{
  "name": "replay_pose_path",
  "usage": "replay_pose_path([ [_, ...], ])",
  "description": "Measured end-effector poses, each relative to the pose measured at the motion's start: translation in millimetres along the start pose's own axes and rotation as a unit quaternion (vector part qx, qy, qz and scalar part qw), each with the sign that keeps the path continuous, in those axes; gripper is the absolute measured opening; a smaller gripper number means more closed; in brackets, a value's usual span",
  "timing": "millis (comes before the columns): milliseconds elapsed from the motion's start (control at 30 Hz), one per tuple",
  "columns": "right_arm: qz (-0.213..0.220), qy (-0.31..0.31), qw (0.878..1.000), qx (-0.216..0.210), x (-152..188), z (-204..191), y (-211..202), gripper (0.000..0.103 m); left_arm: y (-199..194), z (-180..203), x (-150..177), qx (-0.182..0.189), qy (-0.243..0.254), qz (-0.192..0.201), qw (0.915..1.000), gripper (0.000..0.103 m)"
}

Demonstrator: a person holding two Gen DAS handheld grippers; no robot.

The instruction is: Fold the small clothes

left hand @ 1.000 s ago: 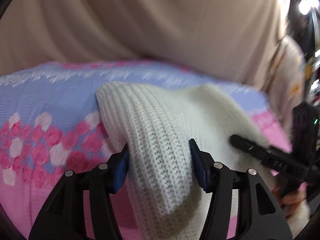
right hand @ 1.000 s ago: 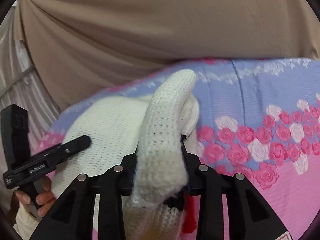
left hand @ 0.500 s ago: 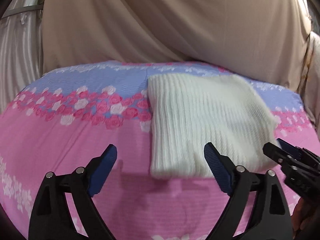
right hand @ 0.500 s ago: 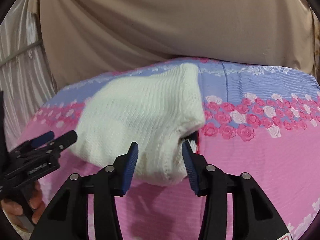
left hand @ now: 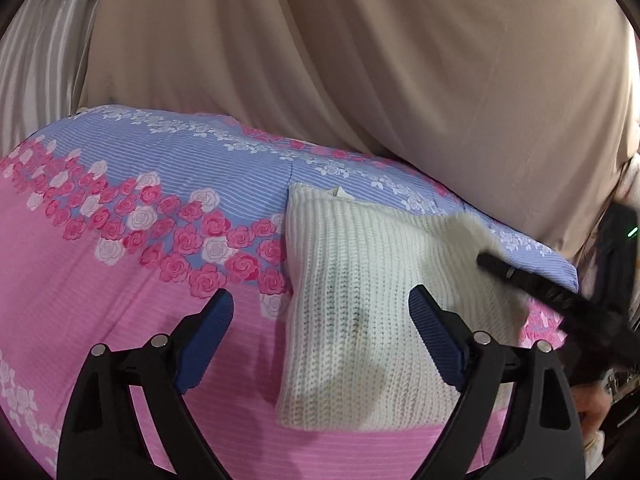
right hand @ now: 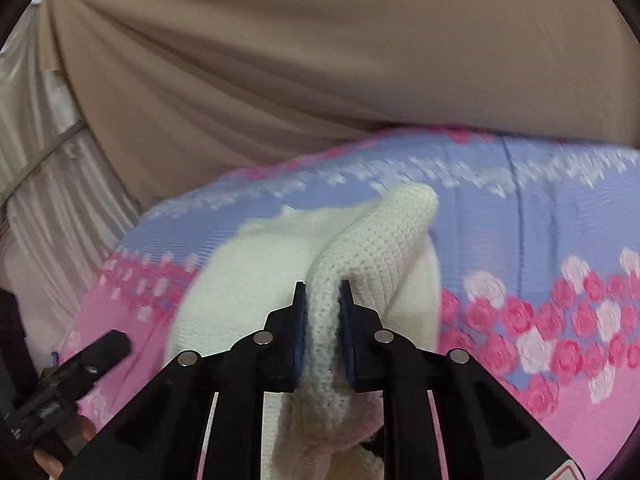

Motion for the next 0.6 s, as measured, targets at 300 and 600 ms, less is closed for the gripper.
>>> replay_pose_path([
  [300, -0.004, 0.100, 0.992, 0.080, 33.6, 68.2, -7.1, 0.033, 40.4, -7.2, 58.4, -0.047, 0.030, -0.073, 0.9958, 0.087],
  [600, -0.008, 0.041, 0.972, 0.231, 161.5, 28.8, -86.7, 0.064, 0.2, 15.5, 113.2, -0.081, 0.108, -0.045, 0.9898, 0.094],
])
Point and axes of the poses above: each gripper's, at about its wrist camera, not at the fingertips, and y roughly the way its jaws point, z to its right, x to its underside, the point moved 9 cm from there along y, roughly the way its jaws point, and after that the axes turned 2 degrees about y, right-handed, at the moved point
